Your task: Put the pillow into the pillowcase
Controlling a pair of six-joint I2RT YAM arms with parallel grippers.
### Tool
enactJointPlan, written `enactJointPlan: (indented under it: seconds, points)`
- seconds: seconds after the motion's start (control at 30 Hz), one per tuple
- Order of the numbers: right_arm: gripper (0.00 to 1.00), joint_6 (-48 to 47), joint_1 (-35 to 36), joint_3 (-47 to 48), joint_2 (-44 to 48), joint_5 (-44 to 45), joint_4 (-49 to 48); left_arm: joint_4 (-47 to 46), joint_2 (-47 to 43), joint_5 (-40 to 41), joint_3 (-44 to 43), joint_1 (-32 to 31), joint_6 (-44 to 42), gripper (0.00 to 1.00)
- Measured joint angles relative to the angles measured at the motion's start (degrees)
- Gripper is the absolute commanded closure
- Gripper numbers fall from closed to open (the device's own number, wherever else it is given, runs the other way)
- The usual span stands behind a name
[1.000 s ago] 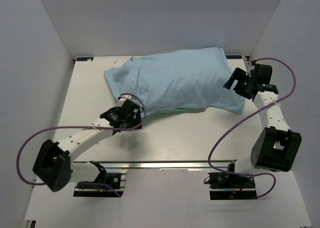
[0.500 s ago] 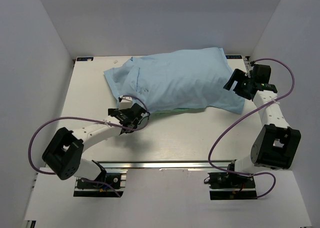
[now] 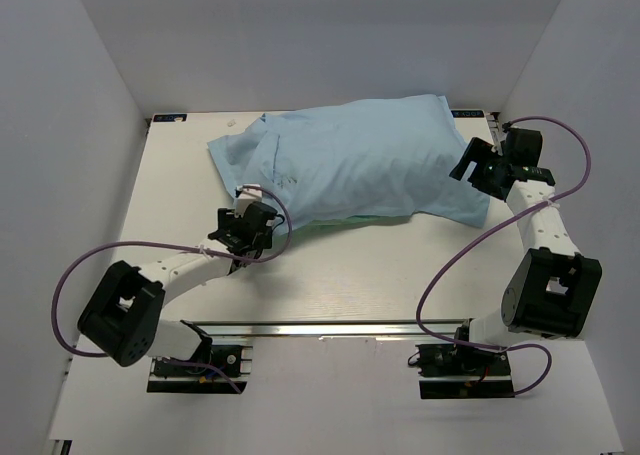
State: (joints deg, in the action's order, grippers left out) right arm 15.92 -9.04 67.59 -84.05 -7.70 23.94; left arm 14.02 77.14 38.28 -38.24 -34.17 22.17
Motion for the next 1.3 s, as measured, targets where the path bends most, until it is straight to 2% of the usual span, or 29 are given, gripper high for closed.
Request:
enactJointPlan:
  seconds: [0.07,0.27,0.4,0.43,0.5,0.53,0.6,0.63,0.73,1.0,1.17,1.3]
  points:
    - [0.11,0.00,-0.02,0.00,0.00,0.11,0.00,-1.46,1.38,-1.62,0.11,0.68,-0.96,0.19]
    - [0.11,0.13,-0.13,0.00,0.07,0.17,0.00,-3.17,3.52,-5.03,0.39,0.85,-1.81,0.21]
    - [0.11,0.20,-0.28,0.00,0.22,0.22,0.02,-3.63,5.35,-5.09,0.37,0.85,-1.79,0.31]
    - [0.11,0.20,-0.28,0.00,0.24,0.22,0.00,-3.63,6.14,-5.11,0.31,0.85,-1.77,0.39]
    - [0.11,0.20,-0.28,0.00,0.33,0.22,0.02,-3.45,7.98,-5.16,-0.11,0.85,-1.79,0.45]
    - [0.11,0.22,-0.28,0.00,0.35,0.20,0.00,-3.37,8.83,-5.18,-0.44,0.85,-1.81,0.56]
    - [0.11,0.22,-0.31,0.00,0.39,0.22,0.02,-3.08,10.38,-5.14,-1.20,0.96,-1.64,0.66]
    - [0.11,0.22,-0.31,-0.02,0.44,0.22,0.02,-2.89,10.80,-4.90,-1.62,0.96,-1.68,0.77]
    - [0.11,0.22,-0.33,-0.02,0.52,0.17,0.00,-2.14,11.06,-4.13,-2.27,0.98,-1.14,0.99]
    - [0.11,0.94,-0.33,-0.98,2.27,0.74,0.24,4.92,6.45,1.88,-4.46,1.01,2.47,1.00]
    - [0.11,4.20,-0.50,-3.41,6.45,7.74,2.89,11.15,-2.56,6.56,-9.57,1.01,6.23,1.00]
    - [0.11,5.51,-3.06,-6.03,8.70,12.50,5.07,11.93,-11.17,7.32,-10.43,0.98,7.21,1.00]
